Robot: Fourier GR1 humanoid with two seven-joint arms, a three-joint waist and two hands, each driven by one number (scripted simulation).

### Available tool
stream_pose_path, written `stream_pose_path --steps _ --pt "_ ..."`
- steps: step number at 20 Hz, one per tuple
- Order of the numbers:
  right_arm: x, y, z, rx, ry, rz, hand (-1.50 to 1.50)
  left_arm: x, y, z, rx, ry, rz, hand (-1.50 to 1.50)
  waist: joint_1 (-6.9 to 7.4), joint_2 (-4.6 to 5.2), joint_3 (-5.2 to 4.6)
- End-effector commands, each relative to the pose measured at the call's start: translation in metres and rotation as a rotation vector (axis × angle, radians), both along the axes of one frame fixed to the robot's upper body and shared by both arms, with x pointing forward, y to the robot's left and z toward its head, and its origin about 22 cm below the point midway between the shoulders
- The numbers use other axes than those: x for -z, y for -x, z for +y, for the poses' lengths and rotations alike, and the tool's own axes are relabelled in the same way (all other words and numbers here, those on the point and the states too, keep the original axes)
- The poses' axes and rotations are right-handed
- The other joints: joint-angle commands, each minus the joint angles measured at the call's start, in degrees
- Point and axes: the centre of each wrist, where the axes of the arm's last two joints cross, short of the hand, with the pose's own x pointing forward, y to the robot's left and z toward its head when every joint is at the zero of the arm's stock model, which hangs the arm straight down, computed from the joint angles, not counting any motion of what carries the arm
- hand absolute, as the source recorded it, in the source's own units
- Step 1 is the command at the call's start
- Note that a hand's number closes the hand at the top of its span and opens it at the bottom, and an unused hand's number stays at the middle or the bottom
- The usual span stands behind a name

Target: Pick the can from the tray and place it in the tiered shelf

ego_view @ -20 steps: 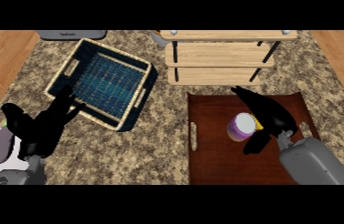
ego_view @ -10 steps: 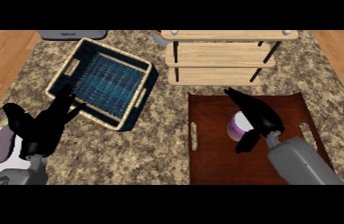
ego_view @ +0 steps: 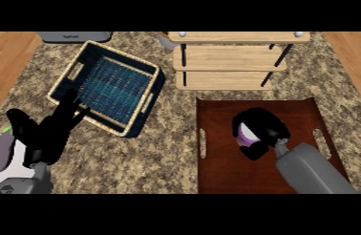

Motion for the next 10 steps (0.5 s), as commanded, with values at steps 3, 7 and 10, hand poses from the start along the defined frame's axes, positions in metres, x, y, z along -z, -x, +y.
stream_pose_path --steps 3,7,10 --pt "0.009 0.017 0.03 -0.009 -0.103 -0.013 1.5 0.031 0.006 0.001 0.004 0.02 0.191 0.0 -0.69 1.23 -0.87" --pt "0.007 0.025 0.105 0.175 -0.159 0.042 1.5 0.037 0.021 -0.008 0.004 0.031 0.169 0.0 0.11 1.18 -0.93" --pt "-0.009 0.037 0.15 0.195 -0.158 -0.022 1.5 0.04 0.018 -0.005 0.017 0.028 0.203 0.0 0.19 1.23 -0.95"
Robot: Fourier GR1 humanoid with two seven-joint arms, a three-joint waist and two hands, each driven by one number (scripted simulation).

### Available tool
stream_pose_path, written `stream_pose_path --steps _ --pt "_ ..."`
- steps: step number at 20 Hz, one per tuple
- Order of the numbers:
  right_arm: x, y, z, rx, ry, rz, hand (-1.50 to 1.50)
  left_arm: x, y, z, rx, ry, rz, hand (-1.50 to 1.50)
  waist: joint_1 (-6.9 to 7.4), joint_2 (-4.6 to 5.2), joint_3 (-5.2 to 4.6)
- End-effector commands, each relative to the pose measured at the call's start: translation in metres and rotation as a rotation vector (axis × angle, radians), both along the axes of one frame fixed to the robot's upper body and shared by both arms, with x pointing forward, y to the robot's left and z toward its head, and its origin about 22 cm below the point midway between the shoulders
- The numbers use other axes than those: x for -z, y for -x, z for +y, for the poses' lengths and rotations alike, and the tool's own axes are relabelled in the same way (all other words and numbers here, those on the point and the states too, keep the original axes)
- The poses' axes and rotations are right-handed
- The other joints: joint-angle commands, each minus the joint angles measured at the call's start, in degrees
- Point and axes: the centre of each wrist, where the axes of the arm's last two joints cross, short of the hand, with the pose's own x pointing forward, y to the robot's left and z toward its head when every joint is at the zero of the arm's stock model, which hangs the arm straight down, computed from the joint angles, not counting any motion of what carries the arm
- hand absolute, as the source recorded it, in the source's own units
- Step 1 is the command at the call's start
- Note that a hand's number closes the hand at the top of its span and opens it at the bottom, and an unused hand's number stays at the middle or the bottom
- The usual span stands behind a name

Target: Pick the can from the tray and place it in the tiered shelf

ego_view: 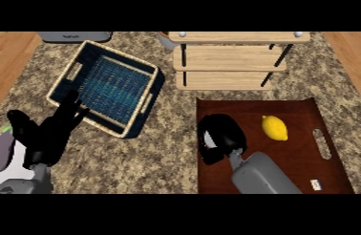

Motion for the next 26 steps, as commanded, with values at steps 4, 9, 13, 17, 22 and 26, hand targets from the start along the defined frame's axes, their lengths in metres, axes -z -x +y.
stream_pose_path --steps 4,9,13,17,22,26 --pt "-0.062 0.024 0.067 0.1 -0.183 -0.169 1.5 0.038 0.02 -0.006 -0.009 0.035 0.177 0.0 -0.08 0.89 -0.88" --pt "-0.129 0.041 0.078 0.156 -0.241 -0.39 1.5 0.035 0.017 0.003 -0.036 0.017 0.176 0.0 -1.45 0.61 -0.92" --pt "-0.179 0.053 0.075 0.258 -0.273 -0.499 1.5 0.037 0.015 -0.002 -0.061 0.028 0.184 0.0 -2.1 0.55 -0.94" --pt "-0.219 0.069 0.069 0.314 -0.259 -0.54 1.5 0.04 0.018 0.011 -0.043 0.0 0.195 0.0 -2.18 0.62 -0.99" --pt "-0.26 0.05 0.05 0.39 -0.251 -0.598 1.5 0.045 0.023 0.009 -0.046 0.027 0.19 0.0 -1.57 0.97 -0.96" --pt "-0.289 0.034 0.034 0.436 -0.287 -0.57 1.5 0.04 0.028 0.019 -0.026 0.009 0.182 0.0 -0.92 0.96 -0.93"
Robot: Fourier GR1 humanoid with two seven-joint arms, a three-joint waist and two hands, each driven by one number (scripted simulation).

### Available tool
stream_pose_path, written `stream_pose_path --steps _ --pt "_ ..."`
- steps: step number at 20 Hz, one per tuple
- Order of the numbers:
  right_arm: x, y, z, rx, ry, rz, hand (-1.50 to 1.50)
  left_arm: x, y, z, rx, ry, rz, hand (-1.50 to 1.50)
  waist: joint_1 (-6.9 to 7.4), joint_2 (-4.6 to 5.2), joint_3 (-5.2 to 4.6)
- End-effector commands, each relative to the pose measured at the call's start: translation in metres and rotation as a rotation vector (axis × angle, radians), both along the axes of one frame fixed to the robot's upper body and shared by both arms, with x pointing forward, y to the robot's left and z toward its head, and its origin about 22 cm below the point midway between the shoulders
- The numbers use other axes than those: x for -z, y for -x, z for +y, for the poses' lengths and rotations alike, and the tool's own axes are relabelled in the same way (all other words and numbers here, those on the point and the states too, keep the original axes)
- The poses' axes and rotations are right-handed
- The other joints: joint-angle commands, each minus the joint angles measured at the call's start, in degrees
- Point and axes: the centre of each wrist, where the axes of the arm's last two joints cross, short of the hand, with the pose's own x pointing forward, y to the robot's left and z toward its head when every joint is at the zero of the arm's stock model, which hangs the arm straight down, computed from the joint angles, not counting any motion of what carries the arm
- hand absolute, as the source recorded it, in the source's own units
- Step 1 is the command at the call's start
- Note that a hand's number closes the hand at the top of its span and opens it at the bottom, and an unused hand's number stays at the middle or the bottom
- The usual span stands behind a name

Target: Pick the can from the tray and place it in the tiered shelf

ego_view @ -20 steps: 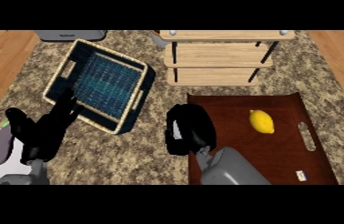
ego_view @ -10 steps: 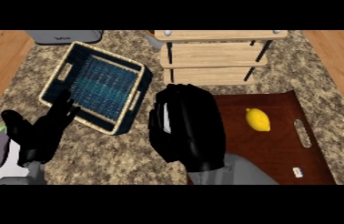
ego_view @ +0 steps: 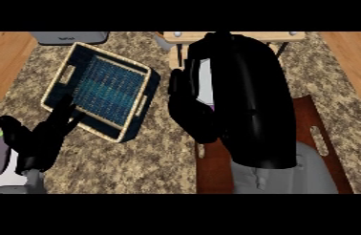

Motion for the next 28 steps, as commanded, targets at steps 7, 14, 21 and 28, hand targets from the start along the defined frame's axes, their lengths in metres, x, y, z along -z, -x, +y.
stream_pose_path --steps 7,14,21,28 --pt "-0.074 -0.05 -0.042 0.165 -0.053 0.036 1.5 0.031 0.013 -0.008 -0.008 0.03 0.176 0.0 1.07 1.23 -1.11" --pt "-0.096 -0.084 -0.05 0.125 0.008 0.069 1.5 0.035 0.002 -0.007 0.011 0.017 0.178 0.0 1.11 1.5 -1.18" --pt "-0.084 -0.127 -0.092 0.119 0.091 0.116 1.5 0.037 0.013 -0.019 0.013 0.004 0.162 0.0 1.92 1.62 -1.11" --pt "-0.056 -0.153 -0.086 0.129 0.113 0.1 1.5 0.023 -0.002 -0.005 0.009 0.027 0.165 0.0 1.89 1.65 -1.1"
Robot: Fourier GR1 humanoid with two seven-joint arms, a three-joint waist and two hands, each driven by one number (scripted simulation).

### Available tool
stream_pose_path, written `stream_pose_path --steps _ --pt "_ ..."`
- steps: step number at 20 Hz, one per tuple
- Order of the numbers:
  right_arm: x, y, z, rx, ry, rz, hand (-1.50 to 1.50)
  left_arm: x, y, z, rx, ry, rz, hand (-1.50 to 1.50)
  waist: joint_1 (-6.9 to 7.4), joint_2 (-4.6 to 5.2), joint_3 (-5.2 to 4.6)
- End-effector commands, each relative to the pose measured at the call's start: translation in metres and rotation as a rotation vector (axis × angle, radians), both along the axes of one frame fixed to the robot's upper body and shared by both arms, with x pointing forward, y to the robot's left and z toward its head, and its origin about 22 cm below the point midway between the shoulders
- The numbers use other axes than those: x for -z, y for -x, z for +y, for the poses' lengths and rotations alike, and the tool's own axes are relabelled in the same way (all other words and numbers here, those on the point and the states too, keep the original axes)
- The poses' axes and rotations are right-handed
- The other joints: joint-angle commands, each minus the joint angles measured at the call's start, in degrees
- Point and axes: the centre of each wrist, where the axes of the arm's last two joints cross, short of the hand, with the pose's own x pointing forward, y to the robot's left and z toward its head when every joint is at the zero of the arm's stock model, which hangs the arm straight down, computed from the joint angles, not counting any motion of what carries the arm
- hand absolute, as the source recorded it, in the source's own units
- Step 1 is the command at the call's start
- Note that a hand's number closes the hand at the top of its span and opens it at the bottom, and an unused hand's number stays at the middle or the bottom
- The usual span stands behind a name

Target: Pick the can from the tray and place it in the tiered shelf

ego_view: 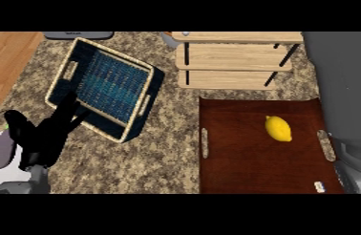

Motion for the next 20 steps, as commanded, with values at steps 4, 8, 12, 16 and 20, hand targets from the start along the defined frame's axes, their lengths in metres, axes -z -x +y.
stream_pose_path --steps 4,8,12,16,20 --pt "0.02 -0.032 -0.024 0.022 0.026 -0.021 1.5 0.04 0.015 0.0 0.0 0.018 0.147 0.0 0.12 0.89 -1.09" --pt "0.023 -0.039 -0.009 0.003 0.012 -0.043 1.5 0.042 0.003 -0.017 0.002 0.019 0.158 0.0 -0.3 0.82 -1.09" --pt "0.027 -0.046 -0.012 -0.043 -0.002 -0.045 1.5 0.048 0.0 -0.024 -0.001 0.01 0.155 0.0 -0.58 1.04 -1.11" --pt "0.032 -0.054 -0.022 -0.04 0.008 -0.043 1.5 0.032 0.003 -0.014 -0.007 0.001 0.156 0.0 -0.19 0.66 -1.04" --pt "0.032 -0.053 -0.005 -0.036 0.091 -0.015 1.5 0.028 0.008 -0.005 -0.009 0.032 0.155 0.0 -0.38 0.34 -1.07"
